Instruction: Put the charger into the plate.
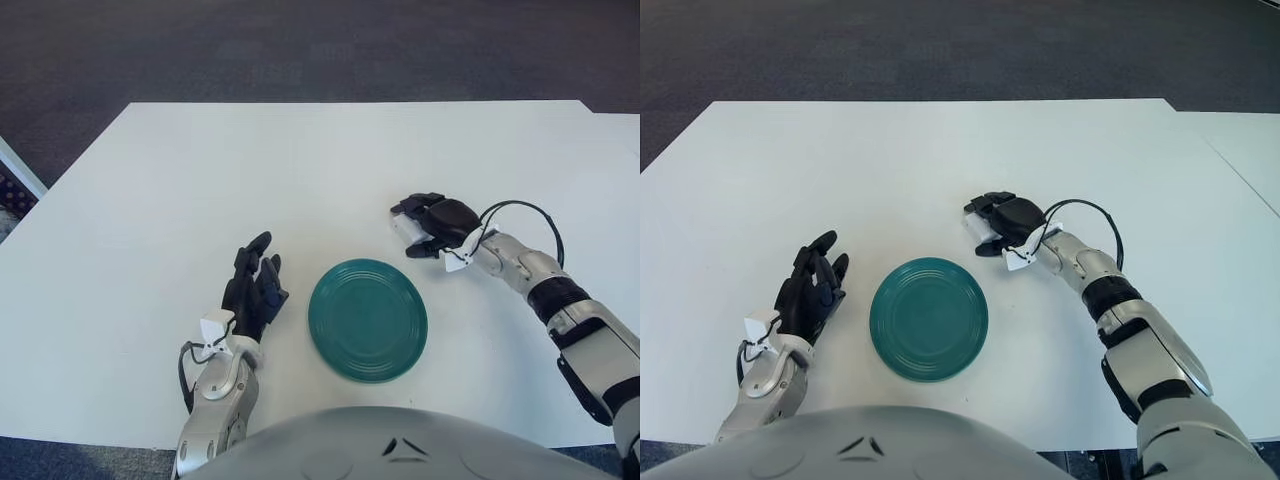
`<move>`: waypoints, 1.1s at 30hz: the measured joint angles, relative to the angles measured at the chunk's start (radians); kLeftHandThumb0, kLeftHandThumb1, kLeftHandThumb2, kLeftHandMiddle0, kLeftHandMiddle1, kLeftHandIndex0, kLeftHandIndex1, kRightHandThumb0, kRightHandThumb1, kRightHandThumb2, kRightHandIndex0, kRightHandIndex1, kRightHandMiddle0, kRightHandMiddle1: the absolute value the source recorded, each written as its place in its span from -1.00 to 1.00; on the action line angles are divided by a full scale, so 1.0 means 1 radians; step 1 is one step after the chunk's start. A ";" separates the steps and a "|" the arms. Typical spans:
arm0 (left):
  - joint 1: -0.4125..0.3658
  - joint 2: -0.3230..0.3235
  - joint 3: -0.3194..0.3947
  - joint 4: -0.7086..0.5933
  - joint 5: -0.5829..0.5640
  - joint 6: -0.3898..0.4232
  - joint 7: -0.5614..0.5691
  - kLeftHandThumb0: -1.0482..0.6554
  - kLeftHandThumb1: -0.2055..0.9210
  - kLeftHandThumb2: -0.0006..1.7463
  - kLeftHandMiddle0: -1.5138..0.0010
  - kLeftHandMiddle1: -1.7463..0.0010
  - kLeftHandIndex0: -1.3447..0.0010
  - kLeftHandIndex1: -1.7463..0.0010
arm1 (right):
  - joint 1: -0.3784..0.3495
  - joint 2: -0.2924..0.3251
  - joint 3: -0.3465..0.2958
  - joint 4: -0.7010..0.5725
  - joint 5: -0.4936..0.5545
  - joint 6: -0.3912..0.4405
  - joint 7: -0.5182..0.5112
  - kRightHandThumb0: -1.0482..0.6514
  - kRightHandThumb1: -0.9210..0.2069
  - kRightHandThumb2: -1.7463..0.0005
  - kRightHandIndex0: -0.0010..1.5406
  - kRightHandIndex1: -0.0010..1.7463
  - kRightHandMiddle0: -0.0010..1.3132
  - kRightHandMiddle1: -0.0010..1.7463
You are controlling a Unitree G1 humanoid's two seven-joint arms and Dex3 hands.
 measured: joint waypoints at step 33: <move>-0.009 -0.017 -0.008 -0.008 0.003 -0.014 0.019 -0.87 1.00 0.04 0.47 0.97 0.74 0.05 | -0.145 -0.022 0.231 0.293 -0.173 -0.050 -0.582 -0.24 -0.42 -0.11 0.25 1.00 -0.38 1.00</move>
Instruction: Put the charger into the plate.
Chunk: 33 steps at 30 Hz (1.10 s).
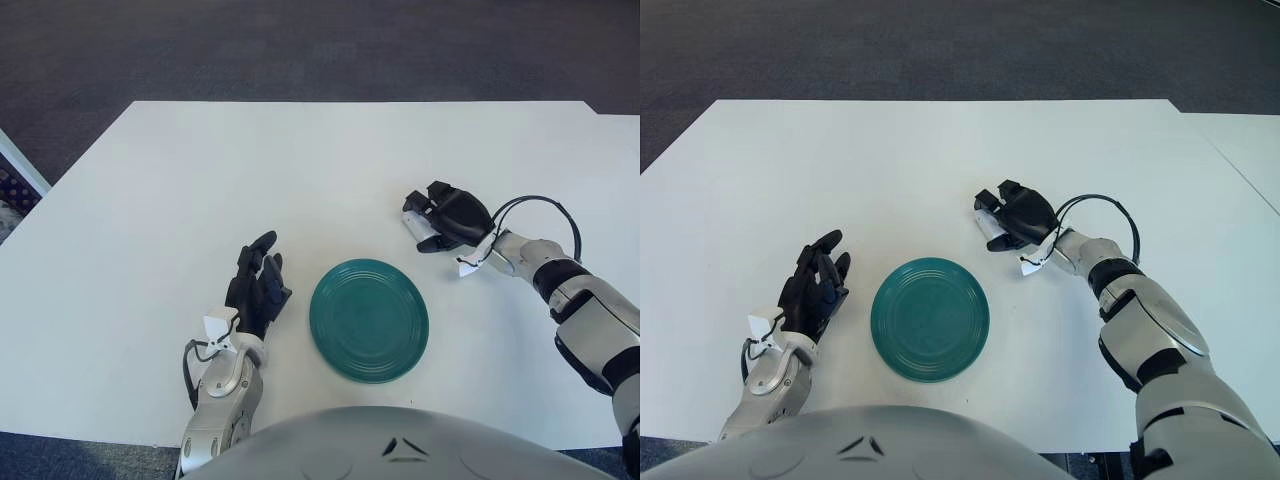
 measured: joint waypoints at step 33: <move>-0.004 0.012 0.014 -0.017 -0.006 -0.002 -0.004 -0.85 1.00 0.02 0.42 0.97 0.74 0.01 | 0.120 -0.082 -0.222 -0.503 0.207 -0.004 0.311 -0.23 -0.51 -0.03 0.16 1.00 -0.43 1.00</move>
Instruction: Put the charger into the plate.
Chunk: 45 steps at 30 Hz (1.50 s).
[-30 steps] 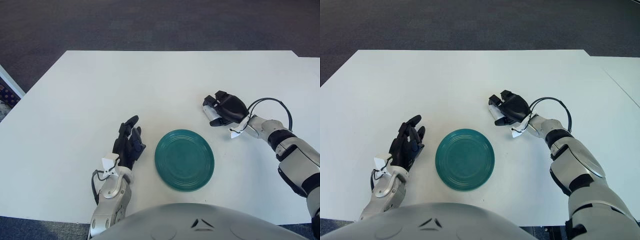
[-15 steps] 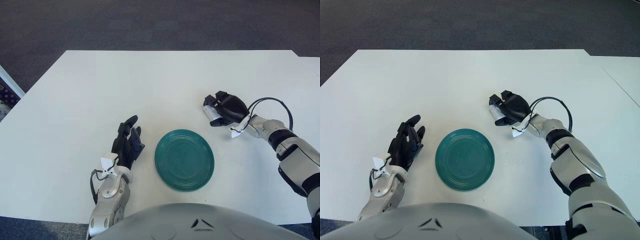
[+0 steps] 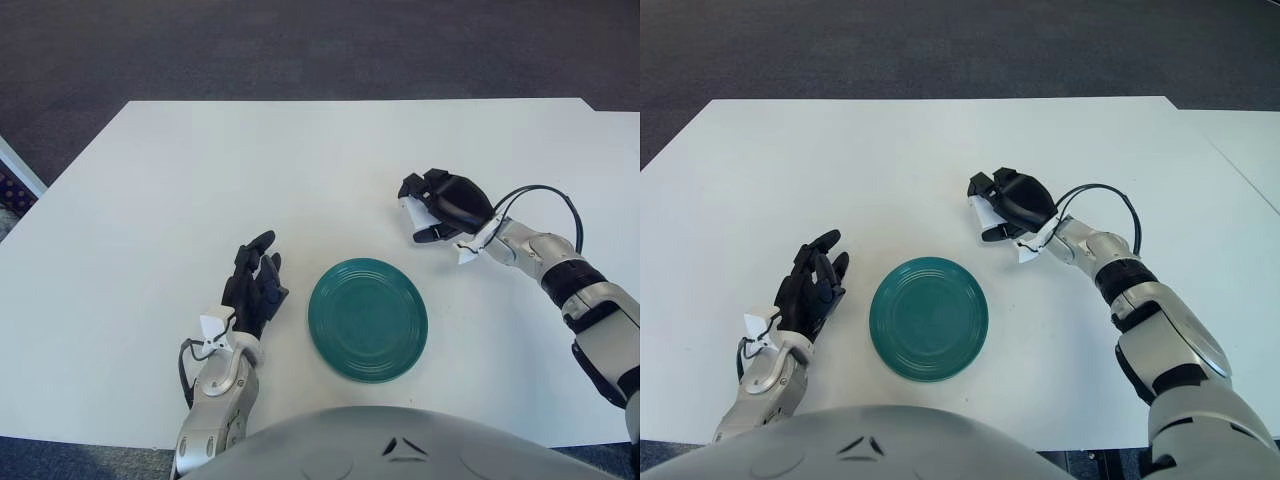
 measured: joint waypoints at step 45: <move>0.024 0.022 -0.017 -0.033 -0.012 0.013 0.003 -0.84 1.00 0.05 0.49 0.99 0.77 0.06 | 0.501 0.010 -0.150 -1.057 0.186 0.002 0.805 -0.30 -0.08 -0.38 0.52 1.00 -0.17 1.00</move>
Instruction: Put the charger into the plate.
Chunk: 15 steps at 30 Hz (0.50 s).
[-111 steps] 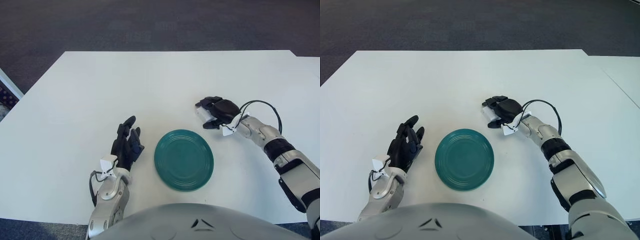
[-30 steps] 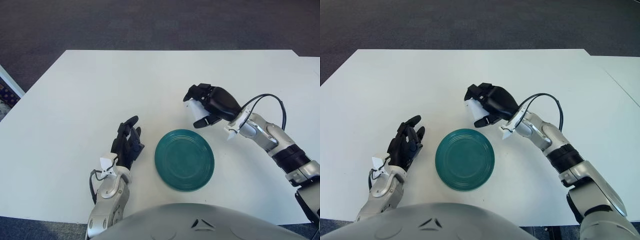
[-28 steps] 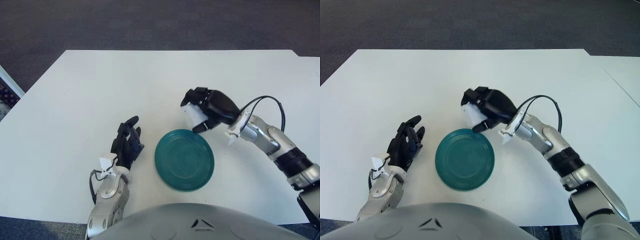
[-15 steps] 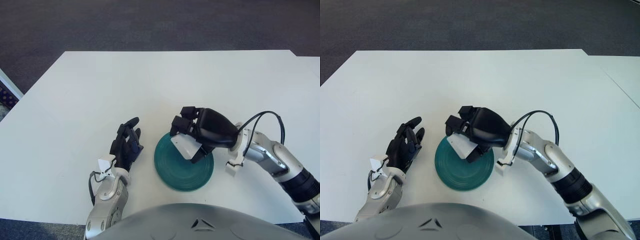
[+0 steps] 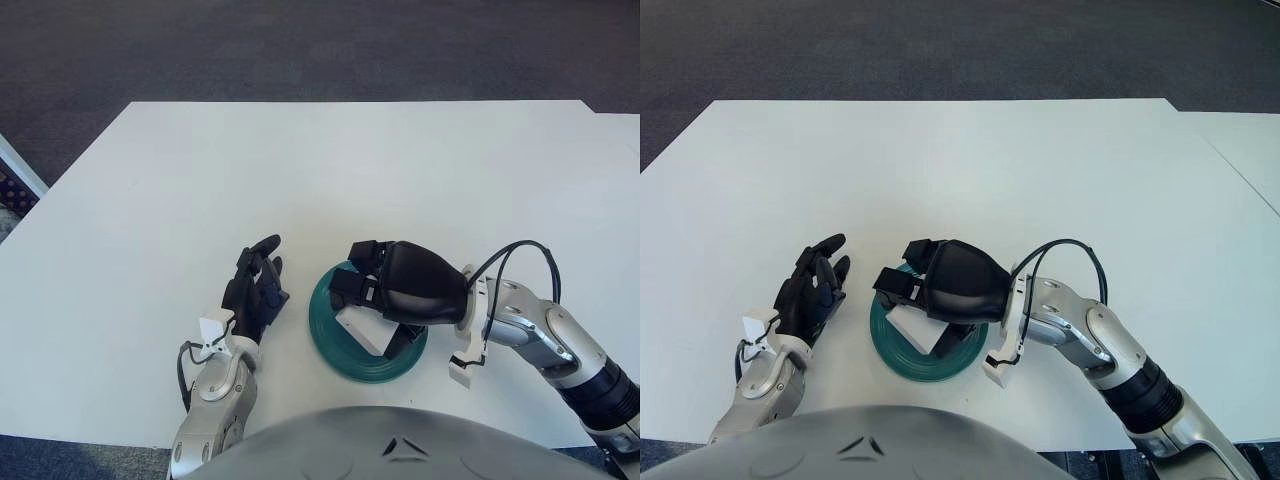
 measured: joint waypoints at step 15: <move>-0.006 -0.010 0.003 -0.004 -0.003 0.016 0.002 -0.84 1.00 0.03 0.48 1.00 0.75 0.05 | 0.000 0.015 -0.001 0.079 -0.004 -0.041 0.014 -0.29 -0.13 -0.34 0.50 1.00 -0.20 1.00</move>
